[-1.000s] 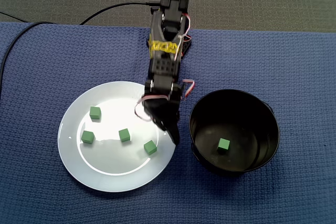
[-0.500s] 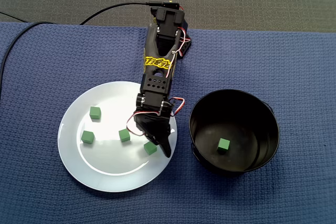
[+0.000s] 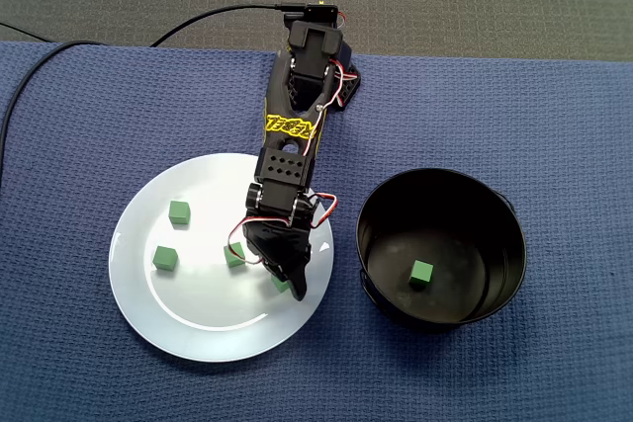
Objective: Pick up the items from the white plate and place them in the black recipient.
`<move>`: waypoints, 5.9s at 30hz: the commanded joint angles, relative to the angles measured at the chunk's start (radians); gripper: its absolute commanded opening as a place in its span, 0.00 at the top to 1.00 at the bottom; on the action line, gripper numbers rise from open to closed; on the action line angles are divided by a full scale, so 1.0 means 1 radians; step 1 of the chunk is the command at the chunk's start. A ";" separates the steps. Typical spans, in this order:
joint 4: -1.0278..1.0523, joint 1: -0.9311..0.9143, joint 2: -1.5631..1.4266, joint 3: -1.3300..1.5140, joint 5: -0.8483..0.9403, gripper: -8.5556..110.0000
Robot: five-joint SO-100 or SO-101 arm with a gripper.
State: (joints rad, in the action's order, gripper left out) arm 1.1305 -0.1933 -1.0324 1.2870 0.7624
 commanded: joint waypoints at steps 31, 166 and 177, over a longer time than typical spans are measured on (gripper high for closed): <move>0.186 0.486 -0.623 -0.318 -0.540 0.93; 0.678 0.044 -0.529 -0.482 0.673 0.58; 0.526 -0.581 -0.316 -0.291 1.241 0.59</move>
State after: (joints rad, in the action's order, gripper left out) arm 1.7181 -0.6565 -1.3990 0.9572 1.8914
